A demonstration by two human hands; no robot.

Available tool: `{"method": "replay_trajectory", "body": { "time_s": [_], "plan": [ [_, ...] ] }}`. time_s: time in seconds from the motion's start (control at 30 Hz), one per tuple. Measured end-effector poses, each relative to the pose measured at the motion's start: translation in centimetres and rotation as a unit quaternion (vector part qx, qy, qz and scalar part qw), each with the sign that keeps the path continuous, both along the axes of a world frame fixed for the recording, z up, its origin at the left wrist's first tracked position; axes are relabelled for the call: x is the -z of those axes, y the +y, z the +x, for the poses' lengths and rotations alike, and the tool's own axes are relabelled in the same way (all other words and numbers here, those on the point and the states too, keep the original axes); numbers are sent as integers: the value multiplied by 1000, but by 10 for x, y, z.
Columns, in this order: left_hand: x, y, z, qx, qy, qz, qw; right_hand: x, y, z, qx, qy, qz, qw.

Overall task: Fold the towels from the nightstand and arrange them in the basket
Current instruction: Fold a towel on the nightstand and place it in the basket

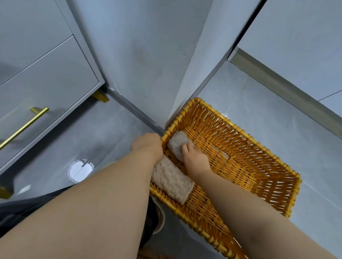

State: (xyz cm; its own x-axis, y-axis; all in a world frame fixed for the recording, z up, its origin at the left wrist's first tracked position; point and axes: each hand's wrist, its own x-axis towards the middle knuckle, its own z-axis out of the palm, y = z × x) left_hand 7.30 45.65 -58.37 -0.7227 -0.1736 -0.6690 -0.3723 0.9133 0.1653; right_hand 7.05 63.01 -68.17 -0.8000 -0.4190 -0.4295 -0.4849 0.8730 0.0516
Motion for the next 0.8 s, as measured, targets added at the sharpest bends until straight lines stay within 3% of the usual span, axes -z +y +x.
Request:
{"method": "replay_trajectory", "body": {
  "time_s": [0.1,0.33,0.43,0.57,0.7,0.8],
  "plan": [
    [0,2,0,2,-2,3,1000,-1,5,0,-86,-31,4,996],
    [-6,2,0,7,-12,7,1000,-10,15,-1,-175,-50,-39,983],
    [-9,2,-1,8,-17,6,1000,-10,19,1,-149,-60,-104,982],
    [-13,1,-2,16,-18,16,1000,-14,15,-6,-46,32,-107,993],
    [-17,1,-5,45,-16,19,999,-12,6,-5,56,-150,-46,986],
    [-25,0,-7,68,-5,15,998,-26,3,-7,46,-116,-38,991]
  ]
}}
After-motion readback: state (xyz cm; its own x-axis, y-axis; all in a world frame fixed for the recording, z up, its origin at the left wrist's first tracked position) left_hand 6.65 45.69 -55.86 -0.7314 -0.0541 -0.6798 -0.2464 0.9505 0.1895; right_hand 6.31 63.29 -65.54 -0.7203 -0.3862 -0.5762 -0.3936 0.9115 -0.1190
